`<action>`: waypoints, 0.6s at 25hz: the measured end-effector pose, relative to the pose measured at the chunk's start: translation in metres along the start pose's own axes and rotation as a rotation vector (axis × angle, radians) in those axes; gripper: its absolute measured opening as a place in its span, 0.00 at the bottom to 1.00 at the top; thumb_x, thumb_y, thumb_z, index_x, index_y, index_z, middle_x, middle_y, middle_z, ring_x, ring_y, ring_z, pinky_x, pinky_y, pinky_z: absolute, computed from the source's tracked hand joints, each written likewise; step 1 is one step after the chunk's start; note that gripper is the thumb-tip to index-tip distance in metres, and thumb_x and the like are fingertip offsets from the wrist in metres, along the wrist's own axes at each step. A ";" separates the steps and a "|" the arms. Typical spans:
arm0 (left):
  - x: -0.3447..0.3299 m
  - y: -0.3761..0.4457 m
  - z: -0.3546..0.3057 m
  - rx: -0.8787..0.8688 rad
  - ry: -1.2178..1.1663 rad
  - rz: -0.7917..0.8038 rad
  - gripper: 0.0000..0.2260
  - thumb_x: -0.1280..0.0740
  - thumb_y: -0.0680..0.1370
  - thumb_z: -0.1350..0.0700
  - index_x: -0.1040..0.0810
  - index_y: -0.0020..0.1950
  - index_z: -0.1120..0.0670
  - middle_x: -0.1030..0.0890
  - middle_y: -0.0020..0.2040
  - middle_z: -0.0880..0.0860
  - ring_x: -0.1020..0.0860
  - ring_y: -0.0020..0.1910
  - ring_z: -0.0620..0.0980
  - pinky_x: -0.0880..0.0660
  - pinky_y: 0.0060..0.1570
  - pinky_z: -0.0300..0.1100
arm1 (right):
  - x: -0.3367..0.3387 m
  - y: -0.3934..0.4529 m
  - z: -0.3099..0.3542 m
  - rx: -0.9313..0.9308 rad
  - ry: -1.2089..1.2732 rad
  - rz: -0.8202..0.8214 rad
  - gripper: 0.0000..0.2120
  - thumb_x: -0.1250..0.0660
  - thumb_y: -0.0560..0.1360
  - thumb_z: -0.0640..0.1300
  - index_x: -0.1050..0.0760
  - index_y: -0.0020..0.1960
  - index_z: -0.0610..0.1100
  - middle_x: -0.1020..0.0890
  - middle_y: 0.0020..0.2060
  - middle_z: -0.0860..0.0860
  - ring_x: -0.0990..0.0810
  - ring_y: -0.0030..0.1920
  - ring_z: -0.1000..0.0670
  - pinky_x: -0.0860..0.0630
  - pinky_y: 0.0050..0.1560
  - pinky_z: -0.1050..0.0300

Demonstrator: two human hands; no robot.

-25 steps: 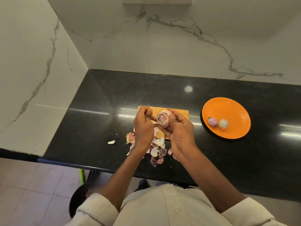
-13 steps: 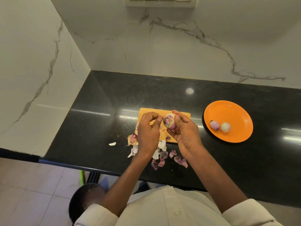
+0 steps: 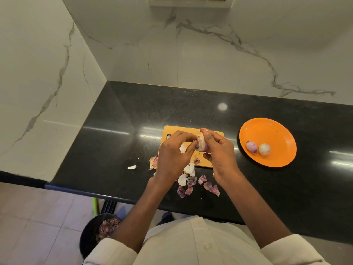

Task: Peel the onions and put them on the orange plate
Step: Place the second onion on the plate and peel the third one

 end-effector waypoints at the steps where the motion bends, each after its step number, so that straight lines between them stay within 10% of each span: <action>1: 0.000 0.000 0.000 -0.011 0.016 0.013 0.06 0.25 0.80 0.58 0.14 0.57 0.55 0.15 0.52 0.48 0.17 0.51 0.46 0.18 0.51 0.49 | 0.001 0.000 0.000 0.010 -0.017 0.005 0.08 0.31 0.83 0.50 0.14 0.57 0.53 0.12 0.42 0.57 0.17 0.45 0.53 0.20 0.53 0.51; 15: -0.009 0.000 0.001 0.183 -0.203 0.041 0.10 0.27 0.76 0.69 0.15 0.50 0.55 0.18 0.46 0.49 0.19 0.47 0.50 0.19 0.47 0.53 | -0.002 0.000 -0.007 -0.066 0.014 0.148 0.14 0.35 0.84 0.55 0.13 0.54 0.48 0.15 0.42 0.44 0.19 0.43 0.47 0.23 0.53 0.44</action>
Point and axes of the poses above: each hand's wrist, its own y-axis towards the middle knuckle, its own x-axis out of the back of the hand, z = x × y, the point moved 3 cm from there along y, towards the middle knuckle
